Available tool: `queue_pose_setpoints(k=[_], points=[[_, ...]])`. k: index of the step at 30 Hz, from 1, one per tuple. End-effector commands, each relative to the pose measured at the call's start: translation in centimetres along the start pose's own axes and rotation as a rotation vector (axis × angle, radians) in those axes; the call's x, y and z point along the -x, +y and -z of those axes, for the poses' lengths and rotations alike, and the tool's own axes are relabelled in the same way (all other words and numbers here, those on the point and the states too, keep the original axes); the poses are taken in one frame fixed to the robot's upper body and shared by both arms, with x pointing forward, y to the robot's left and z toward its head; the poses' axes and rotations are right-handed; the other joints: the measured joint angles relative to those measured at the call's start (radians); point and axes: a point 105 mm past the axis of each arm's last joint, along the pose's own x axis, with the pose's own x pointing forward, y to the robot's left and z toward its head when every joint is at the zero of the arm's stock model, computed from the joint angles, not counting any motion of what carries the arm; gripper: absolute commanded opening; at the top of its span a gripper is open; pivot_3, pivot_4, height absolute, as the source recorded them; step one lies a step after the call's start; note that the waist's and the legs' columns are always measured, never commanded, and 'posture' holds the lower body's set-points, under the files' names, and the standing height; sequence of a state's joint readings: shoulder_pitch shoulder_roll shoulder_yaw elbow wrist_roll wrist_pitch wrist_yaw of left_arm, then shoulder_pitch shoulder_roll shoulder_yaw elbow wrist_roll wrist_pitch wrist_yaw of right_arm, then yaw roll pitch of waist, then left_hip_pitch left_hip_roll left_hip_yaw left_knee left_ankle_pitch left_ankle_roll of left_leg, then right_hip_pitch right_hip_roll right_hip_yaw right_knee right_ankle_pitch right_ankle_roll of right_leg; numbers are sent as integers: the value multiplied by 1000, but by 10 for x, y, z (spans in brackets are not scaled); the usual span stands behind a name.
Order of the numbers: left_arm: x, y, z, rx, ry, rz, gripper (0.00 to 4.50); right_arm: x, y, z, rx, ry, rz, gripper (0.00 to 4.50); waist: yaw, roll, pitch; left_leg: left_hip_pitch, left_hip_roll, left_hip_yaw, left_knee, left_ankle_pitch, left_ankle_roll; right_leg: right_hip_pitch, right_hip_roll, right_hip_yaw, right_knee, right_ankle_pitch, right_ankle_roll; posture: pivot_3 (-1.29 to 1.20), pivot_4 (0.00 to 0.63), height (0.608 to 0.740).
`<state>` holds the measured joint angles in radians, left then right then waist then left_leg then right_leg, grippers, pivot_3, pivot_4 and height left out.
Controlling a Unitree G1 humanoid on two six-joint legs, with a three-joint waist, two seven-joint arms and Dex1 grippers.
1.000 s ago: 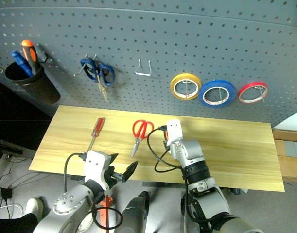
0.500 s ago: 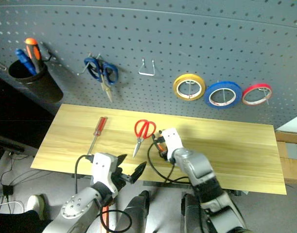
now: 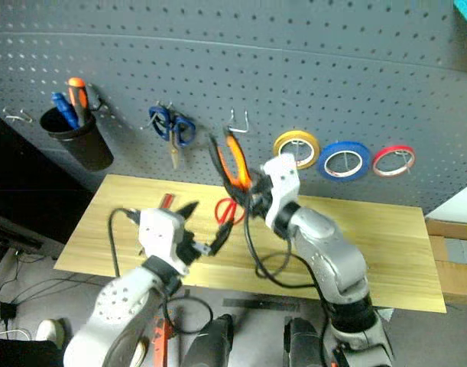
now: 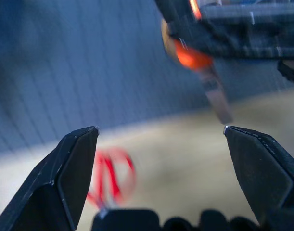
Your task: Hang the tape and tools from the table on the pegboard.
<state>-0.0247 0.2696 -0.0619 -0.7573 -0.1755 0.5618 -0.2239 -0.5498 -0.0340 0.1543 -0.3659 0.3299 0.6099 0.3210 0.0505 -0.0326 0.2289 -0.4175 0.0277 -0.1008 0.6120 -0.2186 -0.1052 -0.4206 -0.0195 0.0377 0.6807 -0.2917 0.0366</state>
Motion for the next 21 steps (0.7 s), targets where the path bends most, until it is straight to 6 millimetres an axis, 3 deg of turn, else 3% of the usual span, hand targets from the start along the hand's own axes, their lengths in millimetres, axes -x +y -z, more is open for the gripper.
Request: queue_pose_setpoints(k=[1, 6, 9, 16, 21], points=[[-13, 20, -27, -55, -115, -65, 4500, -17, -9, -51, 101, -220, 36, 2096, 7, -2, -18, 1, 0, 0, 0, 1, -1, 1, 0, 0, 0, 1, 0, 266, 80, 740], [-40, 45, -38, -95, -170, -137, 4500, -45, -22, -84, 213, -379, 126, 2096, 20, -5, -44, 3, 0, 0, 0, 1, 0, 2, 1, 0, 1, 1, -1, 276, 72, 740], [-56, 53, -37, -96, -176, -150, 4500, -58, -29, -89, 242, -419, 171, 2096, 29, -5, -49, 3, 1, 0, 0, 3, 0, 2, 2, 0, 1, 4, -2, 283, 79, 740], [-89, 56, -35, -74, -178, -130, 4500, -77, -39, -82, 250, -453, 235, 2096, 38, -6, -51, 3, 1, 1, 0, 3, 0, 1, 1, 1, 2, 4, -2, 314, 124, 740], [-108, 45, -28, -49, -138, -43, 4500, -85, -48, -65, 235, -427, 273, 2096, 42, -5, -47, 3, 1, 1, 0, 2, 0, 1, 2, 1, 2, 4, -2, 333, 183, 740]])
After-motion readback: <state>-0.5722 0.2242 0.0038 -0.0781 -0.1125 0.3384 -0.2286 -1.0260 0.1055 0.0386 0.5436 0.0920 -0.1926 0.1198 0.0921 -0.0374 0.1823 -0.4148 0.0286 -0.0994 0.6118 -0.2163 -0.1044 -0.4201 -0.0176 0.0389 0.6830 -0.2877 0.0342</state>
